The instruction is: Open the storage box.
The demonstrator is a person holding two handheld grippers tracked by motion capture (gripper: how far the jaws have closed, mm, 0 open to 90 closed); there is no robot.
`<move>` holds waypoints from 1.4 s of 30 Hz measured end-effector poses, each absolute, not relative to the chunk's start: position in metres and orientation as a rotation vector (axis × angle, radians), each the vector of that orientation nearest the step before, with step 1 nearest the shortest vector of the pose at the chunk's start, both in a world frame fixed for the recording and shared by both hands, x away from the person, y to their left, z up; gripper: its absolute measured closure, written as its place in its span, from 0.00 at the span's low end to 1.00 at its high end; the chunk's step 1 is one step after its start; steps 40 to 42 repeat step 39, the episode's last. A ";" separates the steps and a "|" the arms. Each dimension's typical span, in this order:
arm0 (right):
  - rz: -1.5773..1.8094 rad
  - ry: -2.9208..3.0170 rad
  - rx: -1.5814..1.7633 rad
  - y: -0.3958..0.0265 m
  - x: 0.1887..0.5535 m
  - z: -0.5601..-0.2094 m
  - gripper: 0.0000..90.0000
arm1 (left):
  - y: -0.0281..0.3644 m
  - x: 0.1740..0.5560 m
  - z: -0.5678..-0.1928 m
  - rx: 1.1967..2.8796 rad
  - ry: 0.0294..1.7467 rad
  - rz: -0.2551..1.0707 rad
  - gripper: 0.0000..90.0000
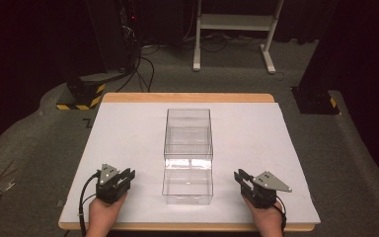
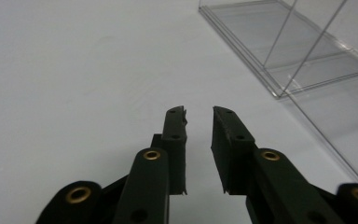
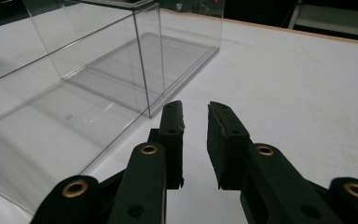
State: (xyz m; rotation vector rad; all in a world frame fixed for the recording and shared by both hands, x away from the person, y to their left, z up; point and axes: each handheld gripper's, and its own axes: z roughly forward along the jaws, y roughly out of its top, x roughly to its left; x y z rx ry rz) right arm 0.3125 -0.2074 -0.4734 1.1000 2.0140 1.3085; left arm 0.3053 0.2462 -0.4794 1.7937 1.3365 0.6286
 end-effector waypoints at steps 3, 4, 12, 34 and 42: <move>1.298 2.007 1.122 -0.211 0.317 -0.471 0.82 | 0.247 0.311 -0.478 1.793 1.349 0.625 0.77; 1.298 2.002 1.132 -0.213 0.319 -0.470 0.82 | 0.247 0.313 -0.477 1.799 1.348 0.637 0.75; 1.209 2.013 1.199 -0.228 0.341 -0.471 0.74 | 0.259 0.339 -0.484 1.866 1.415 0.685 0.60; 0.873 2.094 1.412 -0.249 0.370 -0.503 0.30 | 0.280 0.341 -0.509 1.889 1.495 0.687 0.26; 0.875 2.091 1.410 -0.249 0.370 -0.503 0.30 | 0.280 0.341 -0.509 1.889 1.494 0.687 0.26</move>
